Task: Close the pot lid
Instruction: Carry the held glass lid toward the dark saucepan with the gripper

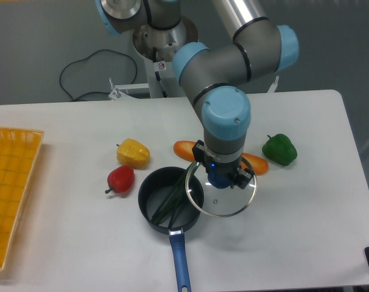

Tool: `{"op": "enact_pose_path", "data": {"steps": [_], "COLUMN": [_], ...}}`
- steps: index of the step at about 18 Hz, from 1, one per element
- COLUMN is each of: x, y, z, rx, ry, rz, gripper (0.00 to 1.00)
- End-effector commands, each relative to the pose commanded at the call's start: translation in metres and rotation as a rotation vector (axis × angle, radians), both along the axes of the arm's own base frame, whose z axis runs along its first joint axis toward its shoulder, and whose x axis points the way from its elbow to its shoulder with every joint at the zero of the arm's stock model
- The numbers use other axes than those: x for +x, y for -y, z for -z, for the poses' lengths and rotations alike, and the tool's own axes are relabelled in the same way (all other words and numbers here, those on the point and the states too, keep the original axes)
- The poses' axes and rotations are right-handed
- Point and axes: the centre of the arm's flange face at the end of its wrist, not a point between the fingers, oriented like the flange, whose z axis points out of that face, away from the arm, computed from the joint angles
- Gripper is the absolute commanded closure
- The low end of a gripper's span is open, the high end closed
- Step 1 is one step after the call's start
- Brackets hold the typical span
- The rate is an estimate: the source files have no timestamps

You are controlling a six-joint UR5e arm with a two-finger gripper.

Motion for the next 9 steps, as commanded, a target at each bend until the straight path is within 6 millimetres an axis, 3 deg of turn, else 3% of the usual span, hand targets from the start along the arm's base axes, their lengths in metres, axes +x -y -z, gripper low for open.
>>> {"op": "enact_pose_path", "data": {"steps": [9], "x": [0.043], "y": [-0.029], "z": [0.016], "rx": [-0.093], "ry": [-0.046], "rz": [0.008], "gripper": [0.68]}}
